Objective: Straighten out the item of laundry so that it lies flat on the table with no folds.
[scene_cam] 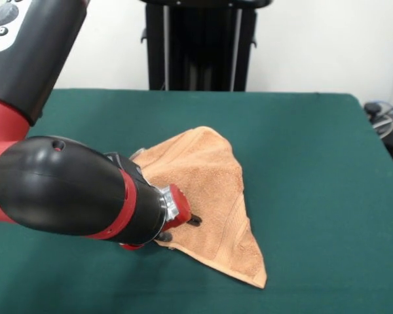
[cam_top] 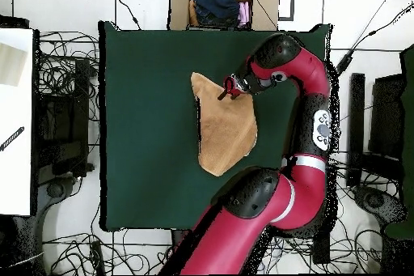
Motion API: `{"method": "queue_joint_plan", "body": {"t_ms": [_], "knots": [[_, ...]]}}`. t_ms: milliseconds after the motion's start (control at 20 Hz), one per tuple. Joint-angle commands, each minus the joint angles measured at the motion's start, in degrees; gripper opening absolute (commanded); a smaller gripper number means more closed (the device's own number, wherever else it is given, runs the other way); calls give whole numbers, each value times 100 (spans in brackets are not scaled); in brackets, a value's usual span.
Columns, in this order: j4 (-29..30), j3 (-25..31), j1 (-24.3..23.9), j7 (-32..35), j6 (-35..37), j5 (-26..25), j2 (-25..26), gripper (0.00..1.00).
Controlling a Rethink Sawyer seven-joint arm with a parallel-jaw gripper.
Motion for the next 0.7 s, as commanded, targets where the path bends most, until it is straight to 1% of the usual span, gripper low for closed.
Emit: {"method": "queue_joint_plan", "body": {"t_ms": [50,300,450,700], "knots": [[164,395,5,-1364,7,-107,220,100],[-17,439,9,-1433,186,-175,258,100],[-233,506,12,-1523,376,-285,306,100],[-276,502,9,-1589,409,-324,300,100]]}}
